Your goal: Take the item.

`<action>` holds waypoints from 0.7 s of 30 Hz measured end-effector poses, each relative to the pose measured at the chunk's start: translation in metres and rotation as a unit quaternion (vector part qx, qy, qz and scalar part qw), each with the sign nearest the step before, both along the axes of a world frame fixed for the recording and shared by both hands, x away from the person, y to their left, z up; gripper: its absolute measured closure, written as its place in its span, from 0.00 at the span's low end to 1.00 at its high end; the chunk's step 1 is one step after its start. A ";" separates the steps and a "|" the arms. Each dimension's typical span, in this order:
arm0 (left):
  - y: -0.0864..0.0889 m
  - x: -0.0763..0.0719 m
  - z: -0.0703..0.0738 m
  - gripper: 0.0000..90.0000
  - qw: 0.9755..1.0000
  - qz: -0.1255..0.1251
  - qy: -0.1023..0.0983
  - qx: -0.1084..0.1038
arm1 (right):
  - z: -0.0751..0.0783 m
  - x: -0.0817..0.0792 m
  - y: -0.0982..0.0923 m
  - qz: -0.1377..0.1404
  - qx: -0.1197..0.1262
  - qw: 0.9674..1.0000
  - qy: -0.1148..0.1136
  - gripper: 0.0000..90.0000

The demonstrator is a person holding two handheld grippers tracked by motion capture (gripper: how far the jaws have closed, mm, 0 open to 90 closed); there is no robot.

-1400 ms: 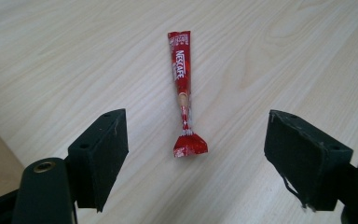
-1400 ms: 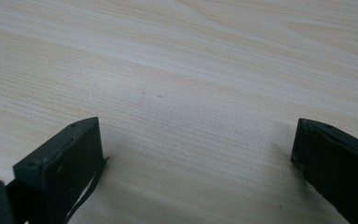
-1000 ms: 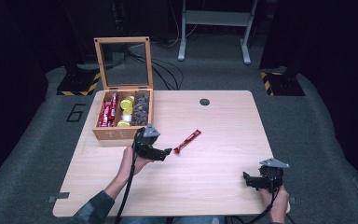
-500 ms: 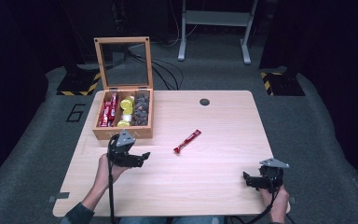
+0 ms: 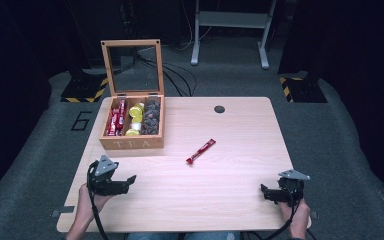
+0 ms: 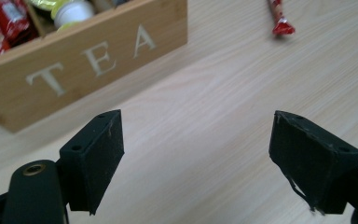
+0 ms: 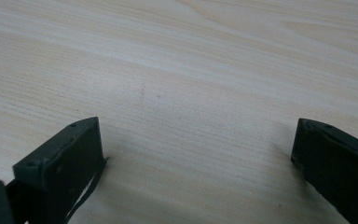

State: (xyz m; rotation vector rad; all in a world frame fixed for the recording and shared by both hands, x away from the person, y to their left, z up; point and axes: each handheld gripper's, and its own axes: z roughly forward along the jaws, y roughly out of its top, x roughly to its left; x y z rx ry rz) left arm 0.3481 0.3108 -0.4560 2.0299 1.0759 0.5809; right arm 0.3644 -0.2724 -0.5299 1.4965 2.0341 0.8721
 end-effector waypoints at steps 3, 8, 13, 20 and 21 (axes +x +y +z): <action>0.015 -0.005 -0.011 0.19 1.000 0.022 0.011 0.004 | 0.000 0.000 0.000 0.000 0.000 1.000 0.000 0.02; 0.038 -0.010 -0.032 0.19 0.998 0.058 0.023 0.009 | 0.000 0.000 0.000 0.000 0.000 1.000 0.000 0.02; 0.057 -0.011 -0.054 0.18 0.994 0.095 0.042 0.018 | 0.000 0.000 0.000 0.000 0.000 1.000 0.001 0.02; 0.070 -0.012 -0.071 0.17 0.992 0.119 0.044 0.018 | 0.000 0.001 0.000 0.001 -0.001 1.000 0.002 0.01; 0.071 -0.013 -0.072 0.16 0.992 0.121 0.042 0.014 | 0.000 0.001 0.000 0.001 0.000 1.000 0.002 0.01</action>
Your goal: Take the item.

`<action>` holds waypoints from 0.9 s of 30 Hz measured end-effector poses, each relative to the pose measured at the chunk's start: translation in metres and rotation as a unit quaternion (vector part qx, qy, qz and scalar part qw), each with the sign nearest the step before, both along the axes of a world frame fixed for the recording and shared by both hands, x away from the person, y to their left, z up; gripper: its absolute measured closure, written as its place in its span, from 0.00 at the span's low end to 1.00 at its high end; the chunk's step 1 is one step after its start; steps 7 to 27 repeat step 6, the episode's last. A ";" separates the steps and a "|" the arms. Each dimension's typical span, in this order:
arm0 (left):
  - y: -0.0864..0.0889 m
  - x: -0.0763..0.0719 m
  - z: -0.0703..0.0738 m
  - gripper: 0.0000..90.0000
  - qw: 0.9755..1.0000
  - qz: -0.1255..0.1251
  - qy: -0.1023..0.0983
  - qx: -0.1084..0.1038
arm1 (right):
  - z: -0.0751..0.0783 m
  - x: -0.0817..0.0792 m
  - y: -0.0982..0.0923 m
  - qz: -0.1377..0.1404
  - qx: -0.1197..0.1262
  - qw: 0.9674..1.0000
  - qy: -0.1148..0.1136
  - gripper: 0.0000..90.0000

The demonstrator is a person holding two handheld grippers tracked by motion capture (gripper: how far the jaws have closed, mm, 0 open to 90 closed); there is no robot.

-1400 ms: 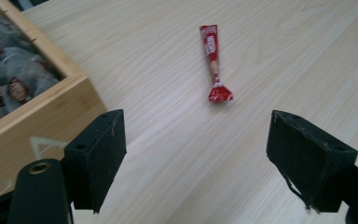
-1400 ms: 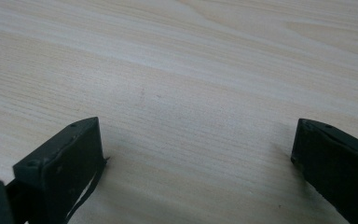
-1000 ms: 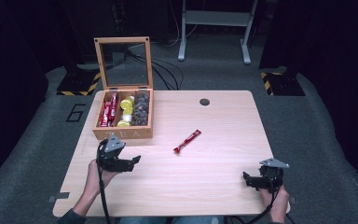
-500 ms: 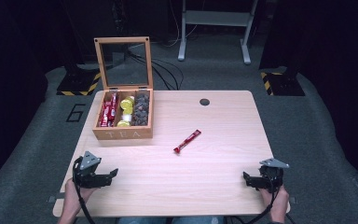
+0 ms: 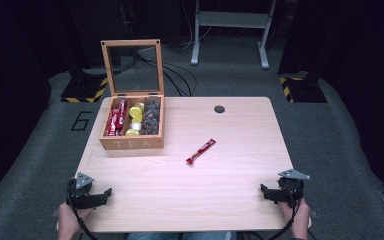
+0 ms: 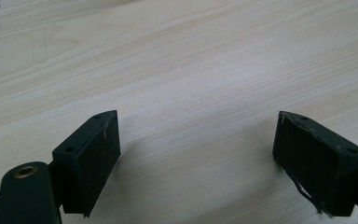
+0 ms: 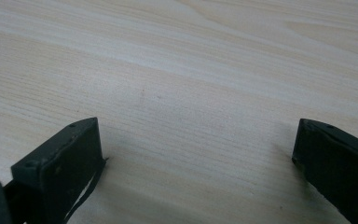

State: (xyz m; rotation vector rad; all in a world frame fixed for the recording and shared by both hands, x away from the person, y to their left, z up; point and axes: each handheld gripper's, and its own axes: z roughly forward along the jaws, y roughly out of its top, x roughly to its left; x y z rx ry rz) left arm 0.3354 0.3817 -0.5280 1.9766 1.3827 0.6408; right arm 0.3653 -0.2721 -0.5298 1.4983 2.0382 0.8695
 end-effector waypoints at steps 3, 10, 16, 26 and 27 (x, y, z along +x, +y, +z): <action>0.002 -0.001 -0.002 0.16 1.000 0.004 -0.005 -0.008 | 0.000 0.000 0.000 0.000 0.000 1.000 0.002 0.00; 0.004 -0.001 -0.003 0.15 1.000 0.006 -0.005 -0.016 | 0.000 0.001 0.000 0.004 -0.003 1.000 0.000 0.00; 0.004 -0.001 -0.003 0.15 1.000 0.006 -0.005 -0.016 | 0.000 0.001 0.000 0.004 -0.003 1.000 0.000 0.00; 0.004 -0.001 -0.003 0.15 1.000 0.006 -0.005 -0.016 | 0.000 0.001 0.000 0.004 -0.003 1.000 0.000 0.00; 0.004 -0.001 -0.003 0.15 1.000 0.006 -0.005 -0.016 | 0.000 0.001 0.000 0.004 -0.003 1.000 0.000 0.00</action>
